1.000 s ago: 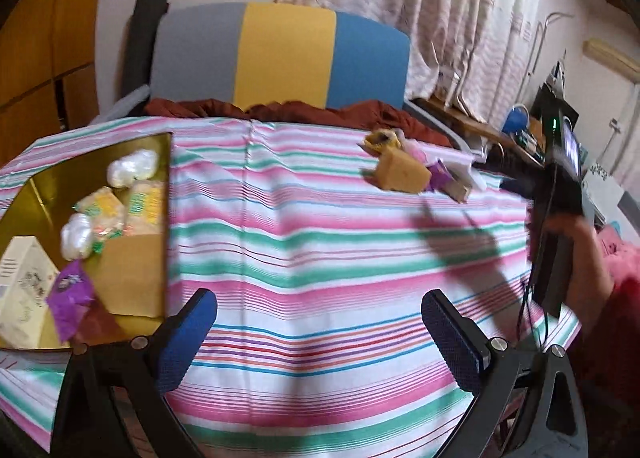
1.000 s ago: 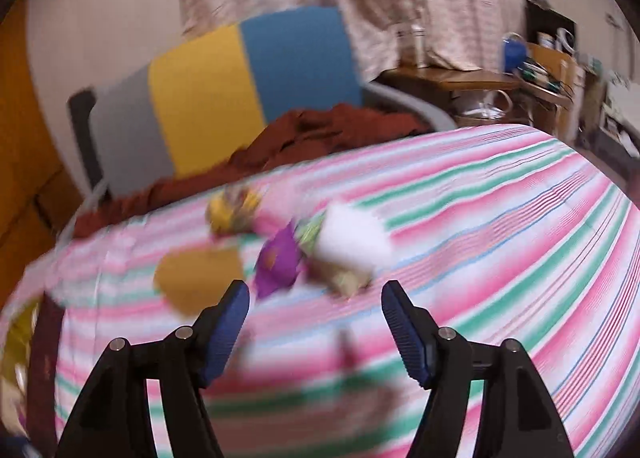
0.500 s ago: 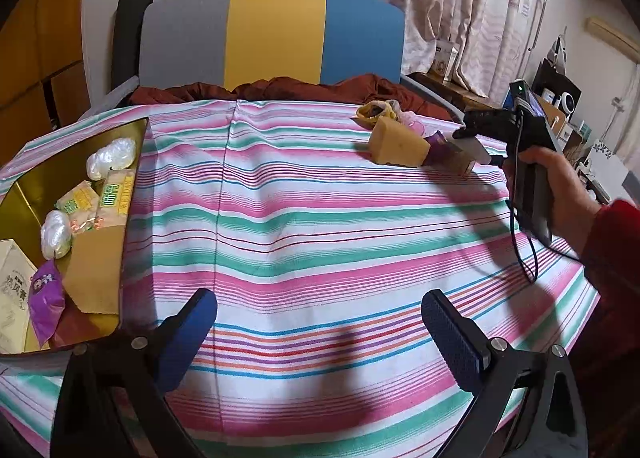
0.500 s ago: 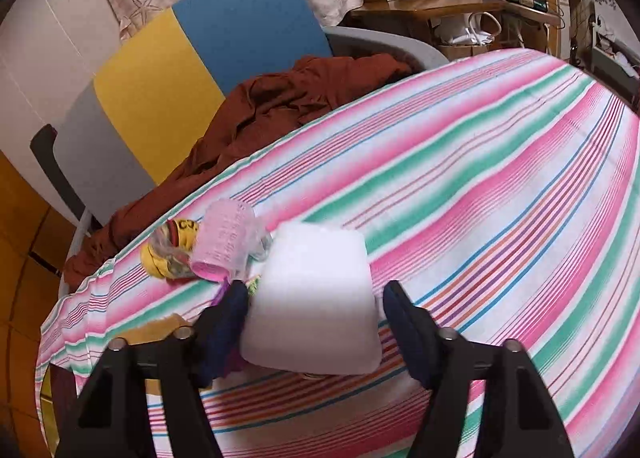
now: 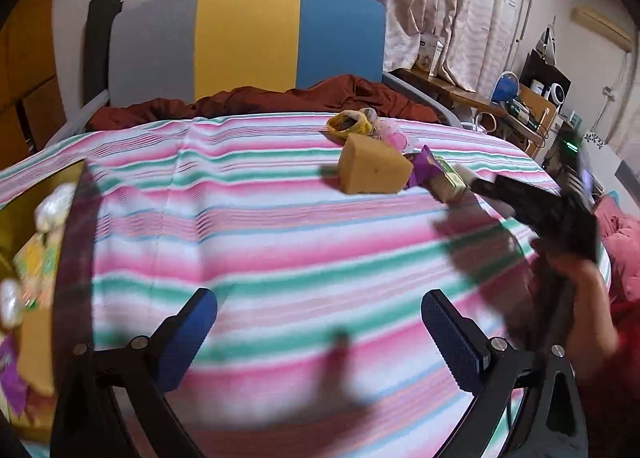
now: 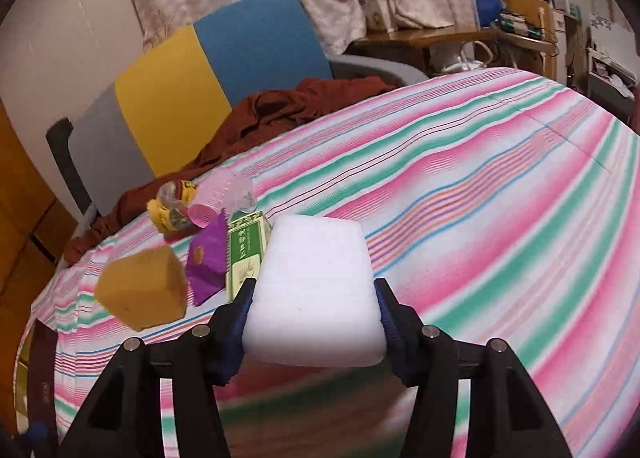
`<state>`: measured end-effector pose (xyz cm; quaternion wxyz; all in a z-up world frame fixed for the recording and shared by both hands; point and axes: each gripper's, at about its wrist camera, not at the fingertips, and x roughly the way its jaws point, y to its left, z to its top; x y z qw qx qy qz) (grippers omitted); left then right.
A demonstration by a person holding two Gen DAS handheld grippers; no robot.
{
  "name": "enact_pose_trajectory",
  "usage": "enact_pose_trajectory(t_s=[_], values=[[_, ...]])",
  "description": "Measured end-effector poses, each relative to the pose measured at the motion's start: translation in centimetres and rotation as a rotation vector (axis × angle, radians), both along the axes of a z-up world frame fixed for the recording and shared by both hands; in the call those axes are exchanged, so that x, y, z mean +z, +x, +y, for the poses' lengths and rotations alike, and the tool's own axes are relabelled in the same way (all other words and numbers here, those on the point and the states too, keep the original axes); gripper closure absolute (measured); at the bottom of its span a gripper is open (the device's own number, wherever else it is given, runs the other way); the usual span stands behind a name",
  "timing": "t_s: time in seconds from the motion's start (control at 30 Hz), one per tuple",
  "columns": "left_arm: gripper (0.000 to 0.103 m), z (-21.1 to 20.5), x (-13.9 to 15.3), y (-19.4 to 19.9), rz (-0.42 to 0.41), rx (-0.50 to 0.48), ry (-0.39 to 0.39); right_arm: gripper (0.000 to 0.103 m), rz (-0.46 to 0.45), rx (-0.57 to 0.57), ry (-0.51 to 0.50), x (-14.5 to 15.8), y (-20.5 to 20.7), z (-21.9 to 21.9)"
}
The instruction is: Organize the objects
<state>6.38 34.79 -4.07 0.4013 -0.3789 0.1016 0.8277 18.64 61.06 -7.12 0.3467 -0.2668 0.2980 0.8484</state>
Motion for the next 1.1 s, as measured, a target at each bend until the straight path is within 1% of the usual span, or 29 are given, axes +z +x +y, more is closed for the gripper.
enact_pose_trajectory(t_s=[0.13, 0.23, 0.27, 0.4, 0.53, 0.7, 0.83, 0.9, 0.93, 0.97, 1.03, 1.1], values=[[0.000, 4.0, -0.3, -2.3, -0.036, 0.019, -0.017, 0.046, -0.010, -0.022, 0.037, -0.2, 0.6, -1.3], [0.000, 6.9, -0.4, -3.5, -0.059, 0.032, -0.015, 0.046, -0.009, -0.063, 0.095, 0.2, 0.9, -2.0], [0.000, 8.4, -0.5, -4.0, -0.061, 0.035, -0.020, 0.046, -0.010, -0.075, 0.110, 0.3, 0.9, -2.1], [0.000, 12.1, -0.8, -4.5, -0.034, 0.032, -0.029, 0.046, -0.013, -0.083, 0.133, 0.3, 0.8, -2.3], [0.000, 15.5, -1.6, -4.4, 0.026, 0.001, -0.065, 0.046, -0.031, -0.095, 0.130, 0.1, 0.7, -2.1], [0.000, 17.6, -2.5, -4.9, 0.052, -0.017, -0.075, 0.046, -0.024, -0.100, 0.129, -0.1, 1.0, -2.0], [0.000, 18.2, -2.6, -5.9, 0.075, 0.026, -0.076, 0.046, -0.029, -0.093, 0.130, -0.2, 0.8, -2.1], [0.001, 18.4, -2.8, -6.3, 0.084, 0.031, -0.079, 0.046, -0.031, -0.091, 0.130, -0.2, 0.7, -2.1], [0.005, 18.5, -3.1, -6.6, 0.069, 0.024, -0.082, 0.046, -0.031, -0.091, 0.130, -0.2, 0.8, -2.1], [0.015, 18.6, -3.5, -7.0, 0.039, 0.013, -0.083, 0.046, -0.030, -0.090, 0.130, -0.2, 0.8, -2.1], [0.024, 18.5, -4.0, -7.5, -0.012, -0.012, -0.073, 0.046, -0.030, -0.091, 0.130, -0.2, 0.8, -2.1], [0.026, 18.3, -3.8, -7.1, 0.002, -0.019, -0.070, 0.046, -0.032, -0.091, 0.130, -0.2, 0.7, -2.1]])
